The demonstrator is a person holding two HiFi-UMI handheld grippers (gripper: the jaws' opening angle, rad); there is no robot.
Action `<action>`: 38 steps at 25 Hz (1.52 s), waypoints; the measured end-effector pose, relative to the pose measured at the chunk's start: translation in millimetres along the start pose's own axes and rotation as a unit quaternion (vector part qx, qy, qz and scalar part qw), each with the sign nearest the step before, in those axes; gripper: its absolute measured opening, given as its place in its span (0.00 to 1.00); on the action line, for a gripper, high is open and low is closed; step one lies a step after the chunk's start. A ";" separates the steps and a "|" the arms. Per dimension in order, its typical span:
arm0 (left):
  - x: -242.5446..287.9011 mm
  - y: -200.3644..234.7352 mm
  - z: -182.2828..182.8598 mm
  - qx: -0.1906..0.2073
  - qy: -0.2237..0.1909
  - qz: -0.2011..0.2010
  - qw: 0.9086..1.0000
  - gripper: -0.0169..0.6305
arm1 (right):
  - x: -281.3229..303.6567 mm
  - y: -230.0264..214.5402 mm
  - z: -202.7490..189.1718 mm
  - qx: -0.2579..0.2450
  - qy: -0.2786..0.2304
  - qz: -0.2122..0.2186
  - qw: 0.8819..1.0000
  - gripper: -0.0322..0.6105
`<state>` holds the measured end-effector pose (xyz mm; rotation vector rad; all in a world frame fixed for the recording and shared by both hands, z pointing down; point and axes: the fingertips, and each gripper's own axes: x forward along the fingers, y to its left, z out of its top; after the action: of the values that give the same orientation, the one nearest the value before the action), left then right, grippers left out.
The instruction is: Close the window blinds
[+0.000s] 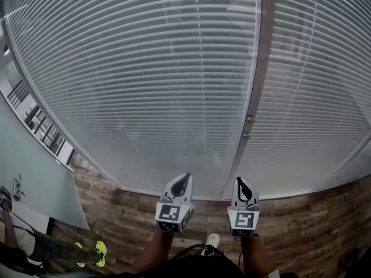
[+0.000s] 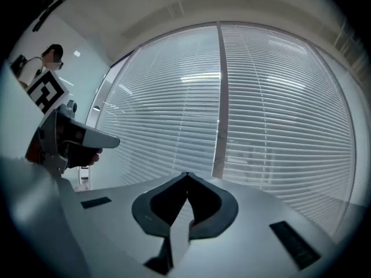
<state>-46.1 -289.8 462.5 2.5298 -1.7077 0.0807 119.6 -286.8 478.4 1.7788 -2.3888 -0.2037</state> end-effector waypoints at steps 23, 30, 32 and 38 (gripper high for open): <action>-264.1 -42.0 -45.7 -0.031 -0.003 -0.042 0.999 0.02 | -248.3 133.4 5.9 0.022 0.018 -0.022 0.999 0.05; -284.8 -98.0 -67.5 -0.040 0.001 -0.057 0.998 0.02 | -302.8 115.9 -10.0 0.029 0.029 -0.025 0.999 0.05; -291.8 -104.7 -67.5 -0.040 0.000 -0.058 0.998 0.02 | -311.2 117.1 -7.0 0.029 0.030 -0.024 0.999 0.05; -312.9 -132.3 -65.9 -0.035 0.002 -0.047 0.998 0.02 | -340.7 113.0 -8.7 0.022 0.011 -0.003 1.000 0.05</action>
<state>-40.1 54.8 493.2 2.5521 -1.5595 0.0189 111.6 71.8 494.8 1.7976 -2.3909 -0.1321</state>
